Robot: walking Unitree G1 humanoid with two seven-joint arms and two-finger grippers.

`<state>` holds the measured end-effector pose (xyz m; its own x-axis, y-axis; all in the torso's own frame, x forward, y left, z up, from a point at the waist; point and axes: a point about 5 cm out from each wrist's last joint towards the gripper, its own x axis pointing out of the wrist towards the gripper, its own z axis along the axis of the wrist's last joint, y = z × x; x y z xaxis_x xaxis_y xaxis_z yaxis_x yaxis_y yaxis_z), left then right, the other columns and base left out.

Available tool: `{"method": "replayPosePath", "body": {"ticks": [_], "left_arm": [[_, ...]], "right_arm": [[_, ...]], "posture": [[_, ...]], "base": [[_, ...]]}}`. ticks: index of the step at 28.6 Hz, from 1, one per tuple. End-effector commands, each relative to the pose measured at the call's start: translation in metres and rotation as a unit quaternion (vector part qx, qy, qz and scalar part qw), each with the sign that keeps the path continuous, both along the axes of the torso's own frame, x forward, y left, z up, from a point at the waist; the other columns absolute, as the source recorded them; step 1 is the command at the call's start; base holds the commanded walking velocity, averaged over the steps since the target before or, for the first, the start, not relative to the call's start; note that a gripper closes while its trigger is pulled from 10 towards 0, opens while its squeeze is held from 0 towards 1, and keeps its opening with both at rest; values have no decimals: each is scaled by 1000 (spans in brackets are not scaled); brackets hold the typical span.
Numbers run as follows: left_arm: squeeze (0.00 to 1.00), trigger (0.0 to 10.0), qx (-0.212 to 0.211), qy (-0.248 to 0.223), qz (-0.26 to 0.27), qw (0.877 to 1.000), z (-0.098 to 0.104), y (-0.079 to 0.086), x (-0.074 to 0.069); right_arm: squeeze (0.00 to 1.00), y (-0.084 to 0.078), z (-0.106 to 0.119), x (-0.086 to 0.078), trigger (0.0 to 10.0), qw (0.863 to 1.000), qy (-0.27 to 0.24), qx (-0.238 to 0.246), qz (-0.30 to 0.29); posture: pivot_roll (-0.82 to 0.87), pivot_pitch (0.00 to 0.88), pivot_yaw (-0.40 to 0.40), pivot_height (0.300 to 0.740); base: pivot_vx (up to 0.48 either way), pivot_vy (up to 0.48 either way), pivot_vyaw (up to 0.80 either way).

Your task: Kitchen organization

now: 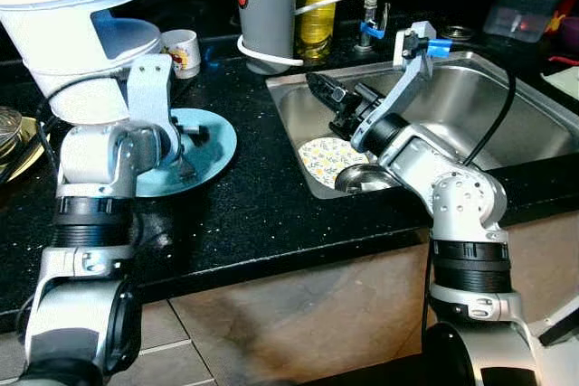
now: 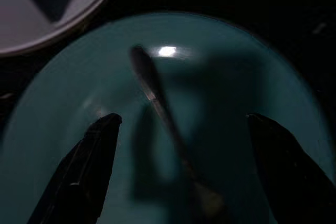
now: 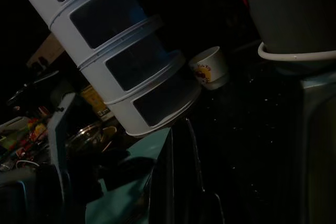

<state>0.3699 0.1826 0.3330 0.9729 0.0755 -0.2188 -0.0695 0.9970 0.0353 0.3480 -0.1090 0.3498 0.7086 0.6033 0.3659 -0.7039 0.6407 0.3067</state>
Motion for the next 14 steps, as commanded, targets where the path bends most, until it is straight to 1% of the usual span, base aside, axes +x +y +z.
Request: {"method": "replayPosePath", "body": {"ticks": [1,2,3,4,6,7,8,10,11,12,13,14], "left_arm": [[247,10000,24,30,10,999,-5,3,-4],[251,10000,29,37,8,999,-6,3,-5],[180,10000,15,45,8,999,-7,2,-6],[133,10000,6,49,11,999,-6,2,-6],[129,10000,0,54,13,998,-6,2,-7],[98,10000,-4,60,16,998,-7,2,-7],[43,10000,-13,73,17,997,-9,2,-7],[39,10000,-24,92,18,995,-13,1,-7],[0,10000,-32,104,22,994,-17,1,-6],[0,10000,-32,104,22,994,-17,1,-6],[0,10000,-45,122,28,991,-23,2,-7],[0,10000,-45,122,28,991,-23,2,-7]], "right_arm": [[0,3,-2,-2,10000,1000,2,-11,12],[0,3,-3,-2,10000,1000,2,-11,12],[0,3,-3,-2,10000,1000,3,-12,12],[0,3,-3,-1,10000,1000,3,-13,13],[0,3,-3,-1,10000,1000,4,-14,13],[0,3,-4,-1,10000,1000,4,-15,14],[0,3,-4,-1,10000,1000,4,-16,14],[0,3,-4,-1,10000,1000,4,-17,14],[0,3,-4,0,10000,1000,4,-17,14],[0,3,-4,0,10000,1000,4,-17,14],[0,2,-3,0,10000,1000,4,-18,13],[0,2,-3,0,10000,1000,4,-18,13]], "posture": [[24,169,32,740],[24,169,32,740],[24,169,32,740],[26,169,30,740],[26,169,30,740],[27,166,30,740],[28,167,32,740],[29,168,31,740],[29,169,33,740],[29,169,33,740],[28,171,33,740],[28,171,33,740]], "base": [[0,0,0],[0,0,0],[0,0,0],[0,0,0],[0,0,0],[0,0,0],[0,0,0],[0,0,0],[0,0,0],[0,0,0],[0,0,0],[0,0,0]]}}
